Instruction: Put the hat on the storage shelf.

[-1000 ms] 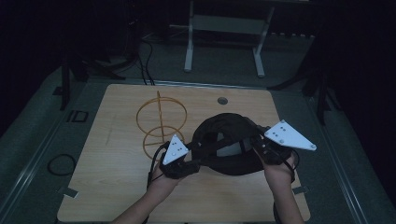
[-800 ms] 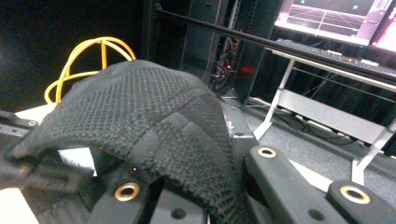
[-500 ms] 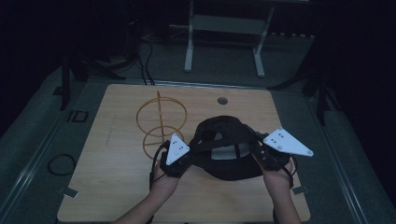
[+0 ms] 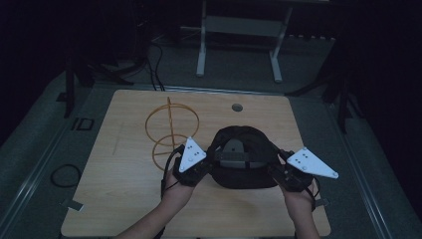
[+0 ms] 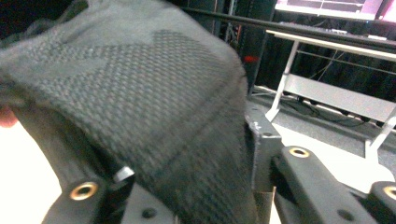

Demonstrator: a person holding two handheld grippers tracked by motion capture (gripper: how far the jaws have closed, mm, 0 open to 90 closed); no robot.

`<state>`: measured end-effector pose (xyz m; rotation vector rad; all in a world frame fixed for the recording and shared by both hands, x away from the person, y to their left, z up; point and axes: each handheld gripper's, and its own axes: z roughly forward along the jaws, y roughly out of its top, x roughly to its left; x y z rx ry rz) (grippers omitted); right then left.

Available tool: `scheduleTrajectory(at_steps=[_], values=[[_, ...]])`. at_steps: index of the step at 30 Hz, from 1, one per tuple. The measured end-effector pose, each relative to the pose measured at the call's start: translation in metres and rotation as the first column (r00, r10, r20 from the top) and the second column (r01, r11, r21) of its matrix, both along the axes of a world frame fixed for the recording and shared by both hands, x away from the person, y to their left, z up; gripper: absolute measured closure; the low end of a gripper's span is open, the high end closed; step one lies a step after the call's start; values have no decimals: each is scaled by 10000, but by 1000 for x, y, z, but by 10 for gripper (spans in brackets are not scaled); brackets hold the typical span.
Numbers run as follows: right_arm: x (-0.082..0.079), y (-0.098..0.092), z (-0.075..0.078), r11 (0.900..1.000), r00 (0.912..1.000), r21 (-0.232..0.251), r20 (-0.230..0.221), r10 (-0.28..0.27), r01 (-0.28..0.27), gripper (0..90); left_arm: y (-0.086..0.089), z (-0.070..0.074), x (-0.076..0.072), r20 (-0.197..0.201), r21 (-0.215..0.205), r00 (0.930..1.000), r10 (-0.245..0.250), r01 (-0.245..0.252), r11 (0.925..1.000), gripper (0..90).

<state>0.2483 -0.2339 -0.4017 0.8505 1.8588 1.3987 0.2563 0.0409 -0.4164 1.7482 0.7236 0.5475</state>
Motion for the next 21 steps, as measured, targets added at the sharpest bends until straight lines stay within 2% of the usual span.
scheduleTrajectory(at_steps=[6, 7, 9, 13, 14, 15, 16, 20, 21], values=[[-8, -8, -8, 9987, 9976, -227, -528, 437, -449, 462, -4, 5, 1, 169, 184, 9999, -2, -1, 9998, 891], [-8, -8, -8, 9987, 9976, -227, -528, 437, -449, 462, -4, 5, 1, 169, 184, 9999, -2, -1, 9998, 891], [-14, -13, -10, 9974, 9950, -241, -756, 658, -678, 371, -6, 9, 0, 361, 317, 9993, 37, -49, 9995, 891], [-19, -17, -12, 9947, 9919, -271, -821, 970, -995, 310, -8, 14, -1, 589, 499, 9983, 26, -55, 9987, 891], [-21, -18, -13, 9926, 9897, -365, -889, 1118, -1154, 310, -8, 14, -1, 589, 499, 9983, 26, -55, 9987, 891], [-27, -20, -16, 9854, 9822, -484, -1027, 1576, -1631, 282, -7, 19, -1, 700, 487, 9975, 32, -66, 9988, 891], [-29, -21, -16, 9821, 9787, -507, -1074, 1750, -1812, 273, -7, 19, -1, 700, 487, 9975, 32, -66, 9988, 891], [-35, -23, -17, 9752, 9717, -538, -1118, 2079, -2148, 268, -4, 22, -3, 805, 405, 9967, 94, -127, 9991, 891], [-45, -26, -18, 9633, 9595, -555, -1207, 2544, -2624, 251, -1, 22, -3, 851, 348, 9963, 106, -136, 9993, 890]])
